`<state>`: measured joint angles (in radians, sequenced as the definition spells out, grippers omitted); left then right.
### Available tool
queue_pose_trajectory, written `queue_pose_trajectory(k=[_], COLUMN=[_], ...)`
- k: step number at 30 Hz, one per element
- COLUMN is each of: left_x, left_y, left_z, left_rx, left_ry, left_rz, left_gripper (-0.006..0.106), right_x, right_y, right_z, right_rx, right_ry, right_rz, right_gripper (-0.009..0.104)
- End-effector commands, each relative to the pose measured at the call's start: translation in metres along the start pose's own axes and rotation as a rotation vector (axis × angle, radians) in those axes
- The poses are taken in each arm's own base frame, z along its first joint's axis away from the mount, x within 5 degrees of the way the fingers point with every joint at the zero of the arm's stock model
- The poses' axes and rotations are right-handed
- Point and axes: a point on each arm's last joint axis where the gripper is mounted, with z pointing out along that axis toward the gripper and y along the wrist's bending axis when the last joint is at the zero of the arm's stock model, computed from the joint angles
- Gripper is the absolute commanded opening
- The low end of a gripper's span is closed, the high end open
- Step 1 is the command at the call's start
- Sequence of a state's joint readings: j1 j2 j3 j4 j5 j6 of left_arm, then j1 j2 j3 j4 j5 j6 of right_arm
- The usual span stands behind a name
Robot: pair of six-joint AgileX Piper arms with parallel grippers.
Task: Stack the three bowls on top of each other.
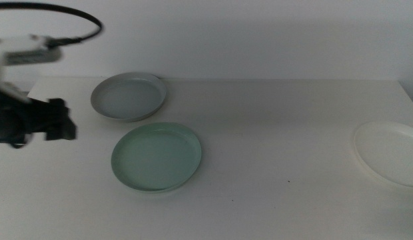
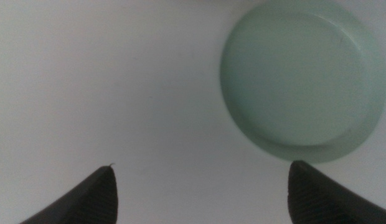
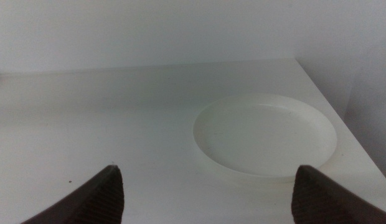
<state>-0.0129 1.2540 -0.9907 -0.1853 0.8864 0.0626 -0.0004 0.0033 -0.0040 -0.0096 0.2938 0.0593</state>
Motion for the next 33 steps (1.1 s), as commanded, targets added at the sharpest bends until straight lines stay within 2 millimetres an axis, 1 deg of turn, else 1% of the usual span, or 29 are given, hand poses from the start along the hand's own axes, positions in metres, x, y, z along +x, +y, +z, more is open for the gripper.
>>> queue_pose_trajectory(k=[1,6,8,10,15,19,23,27,31,33], left_x=[-0.007,-0.016,-0.016,-0.022,-0.04,-0.039,-0.035,-0.035,-0.032,-0.031], left_y=[-0.006,-0.016,-0.02,-0.026,-0.032,-0.032,-0.029,-0.028,-0.027,-0.027], left_z=[0.014,0.045,0.059,0.075,0.114,0.148,0.171,0.183,0.193,0.196], left_rx=[0.01,0.035,0.043,0.049,0.038,0.023,0.013,0.009,0.007,0.011], left_ry=[-0.003,-0.003,0.019,0.032,0.195,0.285,0.307,0.294,0.301,0.307], left_rz=[0.004,-0.04,-0.037,0.009,0.027,0.033,0.025,0.025,0.018,0.009], left_gripper=[0.094,0.094,0.094,0.094,0.094,0.092,0.088,0.079,0.062,0.047], right_x=[0.0,0.0,0.0,0.0,0.0,0.0,0.0,0.0,0.0,0.0], right_y=[-0.001,-0.001,-0.001,-0.001,-0.001,-0.001,-0.001,-0.001,-0.001,-0.001], right_z=[0.0,0.0,0.0,0.0,0.0,0.0,0.0,0.0,0.0,0.0], right_rx=[0.008,0.008,0.008,0.008,0.008,0.008,0.008,0.008,0.008,0.008], right_ry=[-0.009,-0.009,-0.009,-0.009,-0.009,-0.009,-0.009,-0.009,-0.009,-0.009], right_rz=[-0.005,-0.005,-0.005,-0.005,-0.005,-0.005,-0.005,-0.005,-0.005,-0.005], right_gripper=[0.092,0.092,0.092,0.092,0.092,0.092,0.092,0.092,0.092,0.092])
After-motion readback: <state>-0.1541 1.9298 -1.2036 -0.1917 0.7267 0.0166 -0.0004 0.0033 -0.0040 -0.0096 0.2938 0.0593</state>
